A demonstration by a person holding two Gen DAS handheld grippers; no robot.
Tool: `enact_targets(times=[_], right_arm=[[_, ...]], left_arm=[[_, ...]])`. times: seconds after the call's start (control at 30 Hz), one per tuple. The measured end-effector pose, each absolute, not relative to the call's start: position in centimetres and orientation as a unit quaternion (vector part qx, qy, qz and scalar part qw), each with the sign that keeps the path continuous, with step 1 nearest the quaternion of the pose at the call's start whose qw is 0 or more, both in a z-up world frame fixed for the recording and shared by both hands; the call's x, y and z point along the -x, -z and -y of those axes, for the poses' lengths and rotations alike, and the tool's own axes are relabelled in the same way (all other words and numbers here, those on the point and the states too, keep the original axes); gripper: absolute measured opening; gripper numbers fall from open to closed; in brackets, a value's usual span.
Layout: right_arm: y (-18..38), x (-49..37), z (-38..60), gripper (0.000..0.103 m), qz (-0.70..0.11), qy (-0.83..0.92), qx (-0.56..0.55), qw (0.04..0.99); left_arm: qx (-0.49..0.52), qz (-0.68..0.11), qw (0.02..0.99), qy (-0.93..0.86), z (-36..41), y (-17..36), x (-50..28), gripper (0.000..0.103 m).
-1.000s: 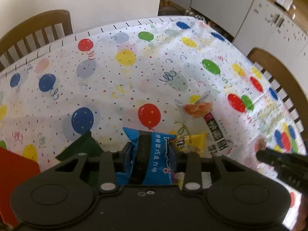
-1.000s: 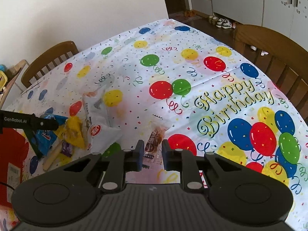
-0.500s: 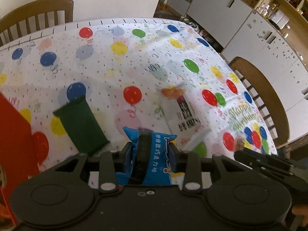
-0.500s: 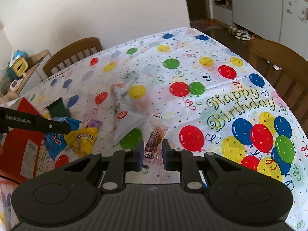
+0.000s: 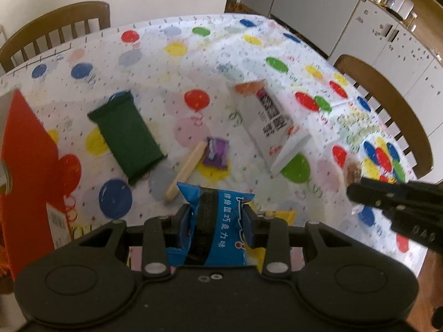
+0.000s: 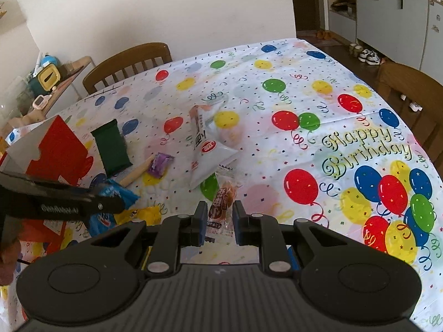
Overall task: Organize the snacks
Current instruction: 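Carry the blue packet and brown bar over the box with both tools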
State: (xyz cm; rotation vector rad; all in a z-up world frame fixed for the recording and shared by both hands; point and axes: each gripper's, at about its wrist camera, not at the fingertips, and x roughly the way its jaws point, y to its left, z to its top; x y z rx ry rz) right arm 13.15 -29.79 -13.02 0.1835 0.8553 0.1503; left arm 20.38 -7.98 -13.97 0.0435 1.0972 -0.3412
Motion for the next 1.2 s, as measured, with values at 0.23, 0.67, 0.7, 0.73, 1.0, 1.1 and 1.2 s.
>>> enact_targets(times=[0.23, 0.67, 0.7, 0.73, 1.0, 1.1, 1.2], right_arm=[[13.1, -12.9, 29.8, 0.019, -0.415, -0.073, -0.091, 0.902], [13.2, -12.5, 29.6, 0.019, -0.418, -0.075, -0.090, 0.901], [13.2, -12.5, 29.6, 0.019, -0.419, -0.076, -0.089, 0.901], [13.2, -12.5, 29.6, 0.019, -0.418, -0.076, -0.089, 0.901], [13.0, -12.5, 29.5, 0.019, -0.417, -0.077, -0.088, 0.902], [12.8, -12.4, 29.2, 0.019, -0.414, -0.081, -0.086, 0.902], [12.4, -12.3, 29.0, 0.019, -0.412, -0.086, -0.084, 0.903]], left_arm=[[-0.027, -0.533, 0.832, 0.155, 7.2, 15.4, -18.9, 0.042], [-0.078, -0.517, 0.837, 0.165, 7.4, 16.1, -16.4, 0.066], [-0.081, -0.517, 0.836, 0.166, 7.5, 16.3, -16.4, 0.061], [-0.081, -0.519, 0.835, 0.166, 7.4, 16.4, -16.4, 0.060], [-0.048, -0.524, 0.835, 0.161, 6.2, 16.2, -16.6, 0.054], [-0.039, -0.527, 0.834, 0.158, 5.9, 16.1, -16.6, 0.051], [-0.027, -0.529, 0.834, 0.153, 5.4, 15.7, -16.5, 0.049]])
